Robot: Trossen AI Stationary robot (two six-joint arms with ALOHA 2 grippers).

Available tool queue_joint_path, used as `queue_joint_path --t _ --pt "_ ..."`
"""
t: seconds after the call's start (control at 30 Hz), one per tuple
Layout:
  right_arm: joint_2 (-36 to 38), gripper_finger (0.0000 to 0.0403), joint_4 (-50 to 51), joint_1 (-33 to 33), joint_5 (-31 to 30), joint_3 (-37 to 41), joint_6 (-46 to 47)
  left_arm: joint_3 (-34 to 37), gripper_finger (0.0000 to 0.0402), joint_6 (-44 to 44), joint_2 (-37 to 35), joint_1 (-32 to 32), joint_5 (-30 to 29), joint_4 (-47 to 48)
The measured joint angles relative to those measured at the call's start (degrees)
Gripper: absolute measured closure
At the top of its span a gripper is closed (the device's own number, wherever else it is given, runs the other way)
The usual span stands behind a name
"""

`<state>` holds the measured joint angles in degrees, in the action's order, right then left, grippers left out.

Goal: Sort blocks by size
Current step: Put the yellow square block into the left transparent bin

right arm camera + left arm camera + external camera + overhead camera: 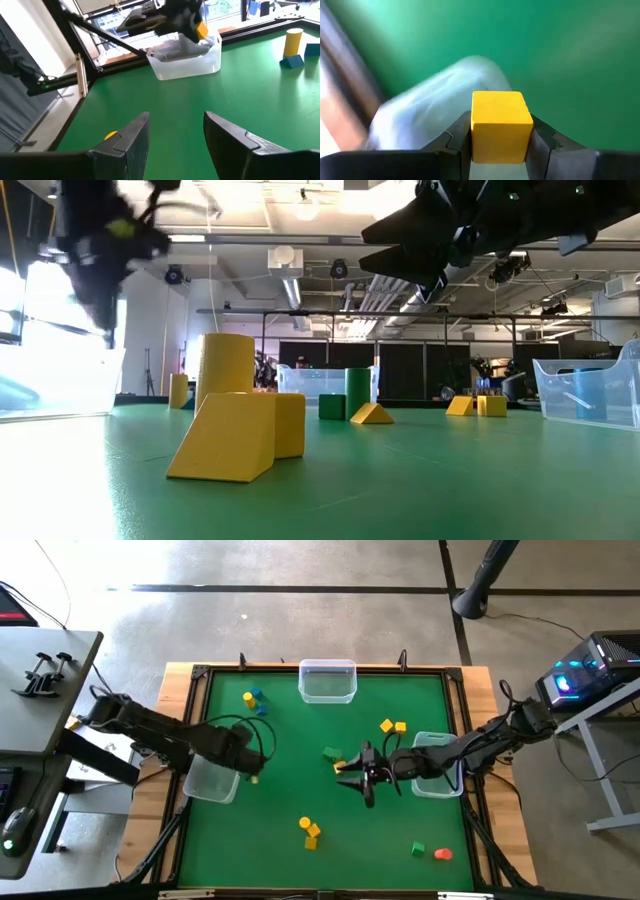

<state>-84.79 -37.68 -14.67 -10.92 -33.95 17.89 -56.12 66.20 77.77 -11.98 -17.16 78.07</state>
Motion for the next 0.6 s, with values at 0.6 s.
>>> queue_joint_path --t 0.6 --pt "0.00 0.0224 1.00 -1.89 -0.61 -0.02 -1.91 16.99 0.0277 -0.83 0.11 4.25 11.73 -15.31"
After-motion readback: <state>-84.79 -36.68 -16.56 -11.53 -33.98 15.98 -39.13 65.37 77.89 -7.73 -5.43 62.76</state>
